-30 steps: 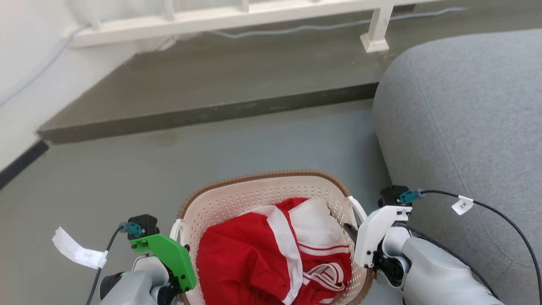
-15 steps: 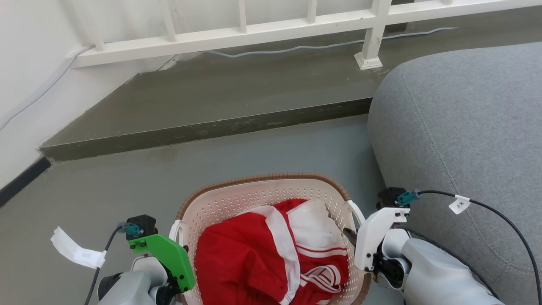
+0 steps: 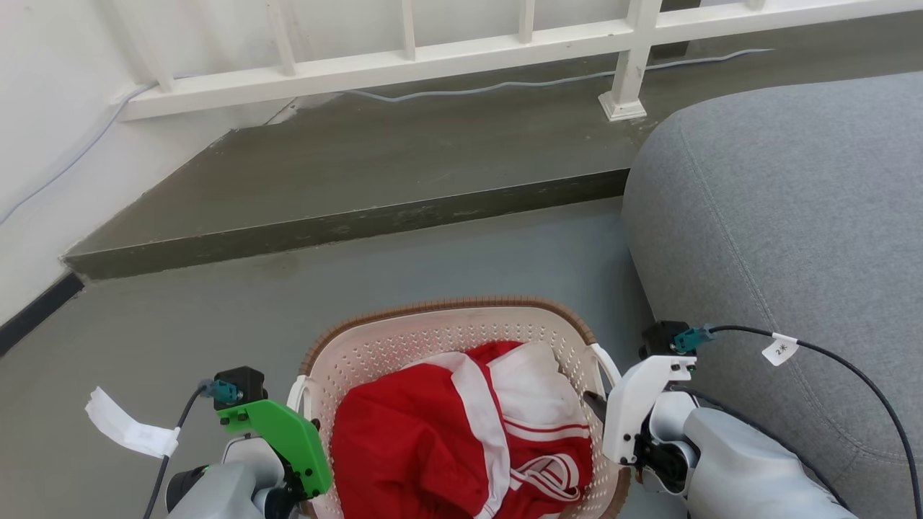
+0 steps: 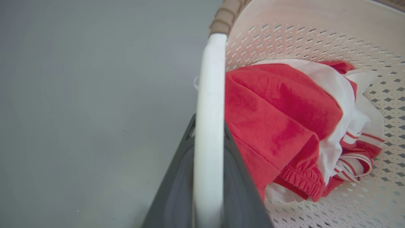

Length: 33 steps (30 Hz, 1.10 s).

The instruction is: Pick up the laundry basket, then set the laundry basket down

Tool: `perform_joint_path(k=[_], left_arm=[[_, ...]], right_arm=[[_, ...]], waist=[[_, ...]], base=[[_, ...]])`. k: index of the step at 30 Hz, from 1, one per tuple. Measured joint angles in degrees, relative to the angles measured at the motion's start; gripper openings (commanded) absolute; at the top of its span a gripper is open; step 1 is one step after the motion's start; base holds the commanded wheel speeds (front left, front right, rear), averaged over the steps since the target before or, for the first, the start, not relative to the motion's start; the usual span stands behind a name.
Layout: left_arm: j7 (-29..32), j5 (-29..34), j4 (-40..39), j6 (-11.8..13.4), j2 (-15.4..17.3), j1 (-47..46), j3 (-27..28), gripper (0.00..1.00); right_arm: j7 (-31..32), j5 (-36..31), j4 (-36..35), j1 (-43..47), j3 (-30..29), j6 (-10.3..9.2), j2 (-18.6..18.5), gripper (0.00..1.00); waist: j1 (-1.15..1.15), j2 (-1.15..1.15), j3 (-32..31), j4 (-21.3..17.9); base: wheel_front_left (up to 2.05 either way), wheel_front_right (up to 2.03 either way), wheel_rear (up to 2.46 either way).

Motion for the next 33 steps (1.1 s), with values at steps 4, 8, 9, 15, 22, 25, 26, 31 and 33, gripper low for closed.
perform_joint_path(k=[4,8,9,15,22,25,26,31,33], left_arm=[[0.1,0.0,0.1,0.0,0.0,0.0,-0.1,0.00],[0.4,-0.3,0.2,0.0,0.0,0.1,-0.1,0.00],[0.5,-0.3,0.2,0.0,0.0,0.1,-0.1,0.00],[1.3,-0.4,0.4,0.0,0.1,0.2,-0.5,0.00],[2.0,-0.8,0.4,0.0,0.1,0.3,-0.7,0.00],[2.4,-0.9,0.4,0.0,0.1,0.3,-0.9,0.00],[2.4,-0.9,0.4,0.0,0.1,0.3,-0.9,0.00],[2.9,-1.0,0.4,0.0,0.1,0.4,-1.1,0.00],[2.9,-1.1,0.4,0.0,0.1,0.6,-1.2,0.00]], right_arm=[[0.0,0.1,0.0,0.0,0.4,0.00,0.0,0.00],[0.0,0.1,0.0,0.0,0.7,0.00,0.0,0.00],[0.0,0.3,0.0,0.0,0.8,0.00,0.0,0.00],[0.5,0.6,0.0,0.0,1.5,0.00,-0.1,0.00],[0.7,1.4,0.1,0.0,2.1,0.00,-0.1,0.00],[1.2,2.2,0.0,0.1,2.2,0.00,-0.1,0.00],[1.3,2.3,0.0,0.1,2.3,0.00,-0.1,0.00],[1.8,2.6,0.0,0.2,2.7,0.00,-0.1,0.00],[1.9,2.7,0.0,0.2,2.9,0.00,-0.2,0.00]], waist=[[0.00,0.00,0.0,-0.1],[0.00,0.00,-0.1,-0.2],[0.00,0.00,-0.1,-0.2],[0.00,0.00,-0.2,-0.3],[0.00,0.00,-0.3,-0.3],[0.00,0.00,-0.3,-0.3],[0.00,0.00,-0.3,-0.3],[0.00,0.00,-0.3,-0.3],[0.00,0.00,-0.2,-0.2]], base=[[0.00,0.00,0.00],[0.00,0.00,0.00],[0.00,0.00,0.00],[0.00,0.00,0.00],[0.00,0.00,0.00],[0.00,0.00,0.00],[0.00,0.00,0.00],[0.00,0.00,0.00],[0.00,0.00,0.00]])
